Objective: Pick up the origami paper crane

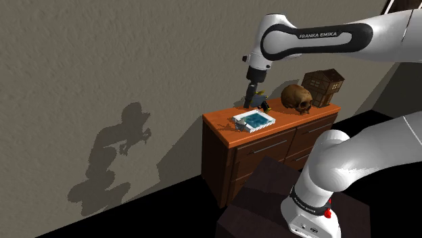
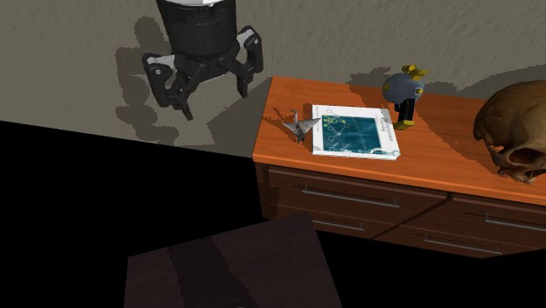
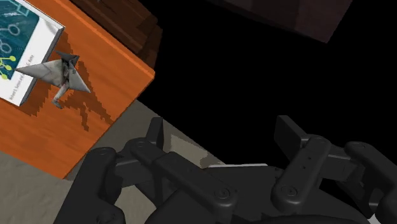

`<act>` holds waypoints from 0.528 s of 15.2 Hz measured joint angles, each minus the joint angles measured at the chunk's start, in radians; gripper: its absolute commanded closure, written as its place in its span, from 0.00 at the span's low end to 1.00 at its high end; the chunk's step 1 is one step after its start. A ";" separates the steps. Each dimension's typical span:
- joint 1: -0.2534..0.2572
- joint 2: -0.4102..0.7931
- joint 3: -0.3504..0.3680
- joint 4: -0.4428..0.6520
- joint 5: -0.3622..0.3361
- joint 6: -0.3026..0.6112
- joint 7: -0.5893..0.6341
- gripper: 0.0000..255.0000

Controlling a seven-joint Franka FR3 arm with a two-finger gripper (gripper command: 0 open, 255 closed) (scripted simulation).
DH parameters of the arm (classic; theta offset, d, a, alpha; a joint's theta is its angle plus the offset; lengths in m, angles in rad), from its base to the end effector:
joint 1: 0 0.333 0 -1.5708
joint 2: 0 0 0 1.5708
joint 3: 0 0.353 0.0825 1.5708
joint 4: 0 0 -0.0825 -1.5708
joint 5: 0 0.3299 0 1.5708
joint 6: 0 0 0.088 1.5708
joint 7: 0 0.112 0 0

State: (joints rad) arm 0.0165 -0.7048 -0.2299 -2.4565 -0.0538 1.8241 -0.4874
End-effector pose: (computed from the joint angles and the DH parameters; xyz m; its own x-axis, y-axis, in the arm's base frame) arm 0.2628 -0.0822 0.5651 0.9408 0.3246 0.0978 0.3309 -0.9420 -0.0559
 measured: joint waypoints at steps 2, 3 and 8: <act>0.006 0.040 -0.042 -0.010 -0.019 0.040 -0.075 0.00; 0.006 0.053 -0.065 -0.025 -0.030 0.063 -0.114 0.00; 0.029 0.207 -0.185 -0.001 -0.059 0.169 -0.320 0.00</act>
State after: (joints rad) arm 0.0458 -0.4978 -0.4144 -2.4572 -0.1127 1.9933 -0.8071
